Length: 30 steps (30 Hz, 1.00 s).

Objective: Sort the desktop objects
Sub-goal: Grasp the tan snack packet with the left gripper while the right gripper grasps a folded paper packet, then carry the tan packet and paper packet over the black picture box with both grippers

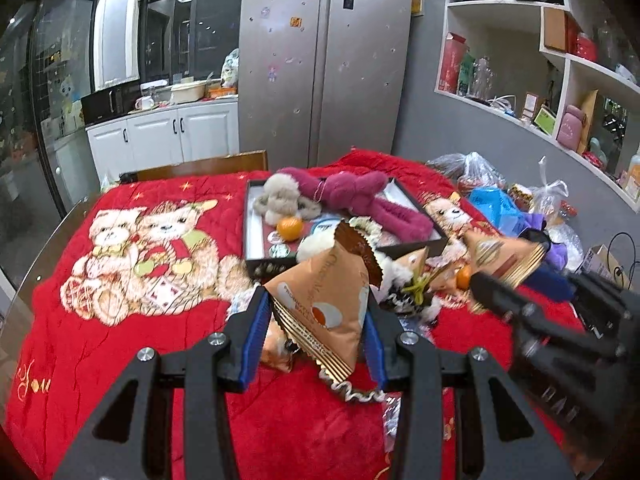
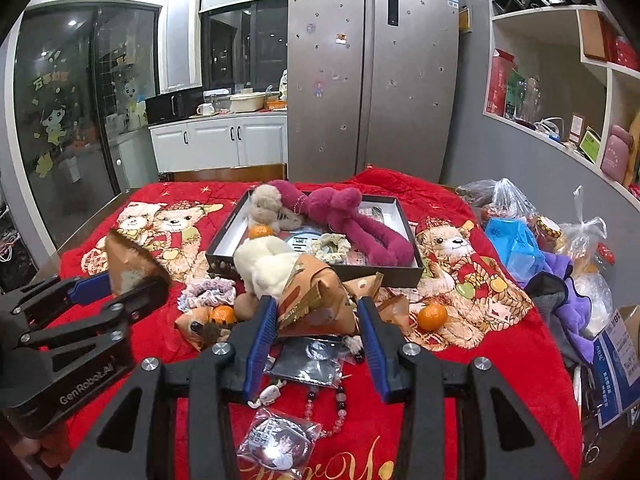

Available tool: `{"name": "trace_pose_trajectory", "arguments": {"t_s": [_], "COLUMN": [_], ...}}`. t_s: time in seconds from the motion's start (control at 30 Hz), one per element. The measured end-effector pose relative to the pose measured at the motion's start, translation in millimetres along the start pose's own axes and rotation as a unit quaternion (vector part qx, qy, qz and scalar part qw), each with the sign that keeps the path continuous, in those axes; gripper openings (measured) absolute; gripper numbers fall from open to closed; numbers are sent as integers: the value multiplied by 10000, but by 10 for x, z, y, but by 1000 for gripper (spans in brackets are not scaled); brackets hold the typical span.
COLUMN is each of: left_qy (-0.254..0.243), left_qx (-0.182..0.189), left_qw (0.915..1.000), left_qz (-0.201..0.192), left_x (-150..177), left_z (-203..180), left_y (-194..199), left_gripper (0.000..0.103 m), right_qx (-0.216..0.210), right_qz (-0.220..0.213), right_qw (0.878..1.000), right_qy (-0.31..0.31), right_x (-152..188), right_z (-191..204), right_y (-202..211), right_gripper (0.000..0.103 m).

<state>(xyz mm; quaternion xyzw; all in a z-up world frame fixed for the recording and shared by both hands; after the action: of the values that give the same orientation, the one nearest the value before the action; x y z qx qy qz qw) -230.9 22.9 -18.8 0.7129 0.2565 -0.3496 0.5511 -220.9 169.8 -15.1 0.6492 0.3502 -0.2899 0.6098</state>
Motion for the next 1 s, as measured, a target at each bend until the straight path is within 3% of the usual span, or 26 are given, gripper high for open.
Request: {"name": "trace_pose_trajectory", "arguments": {"t_s": [0.27, 0.5, 0.87, 1.0], "left_qy": [-59, -178, -70, 22], "left_qx": [75, -114, -317, -228], "left_qw": [9999, 9997, 9994, 9995], "left_qz": [-99, -82, 96, 230], "left_x": [-198, -320, -492, -634], "left_z": [-106, -74, 153, 256], "left_y": [-1, -164, -641, -903], "left_gripper": [44, 44, 44, 44], "right_qx": [-38, 53, 119, 87], "right_qz": [-9, -18, 118, 228], "right_qw": [10000, 10000, 9992, 9988], "right_qy": [29, 72, 373, 423], "right_x": [-85, -245, -495, -588], "right_z": [39, 6, 58, 78], "right_y": [-21, -148, -577, -804], "right_gripper": [43, 43, 43, 43]}}
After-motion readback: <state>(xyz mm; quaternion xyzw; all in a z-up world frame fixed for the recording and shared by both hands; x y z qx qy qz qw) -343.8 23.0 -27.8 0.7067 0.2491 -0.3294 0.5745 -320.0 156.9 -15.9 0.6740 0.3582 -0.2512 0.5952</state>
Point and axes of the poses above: each gripper's, at about its wrist camera, not at the fingertips, and y roughly against the way its jaws point, z to its left, x to its underside, the point moved 3 cm from there along -y, roughly the way its jaws point, and after that the axes turned 6 degrees about x, right-handed, at the moved point
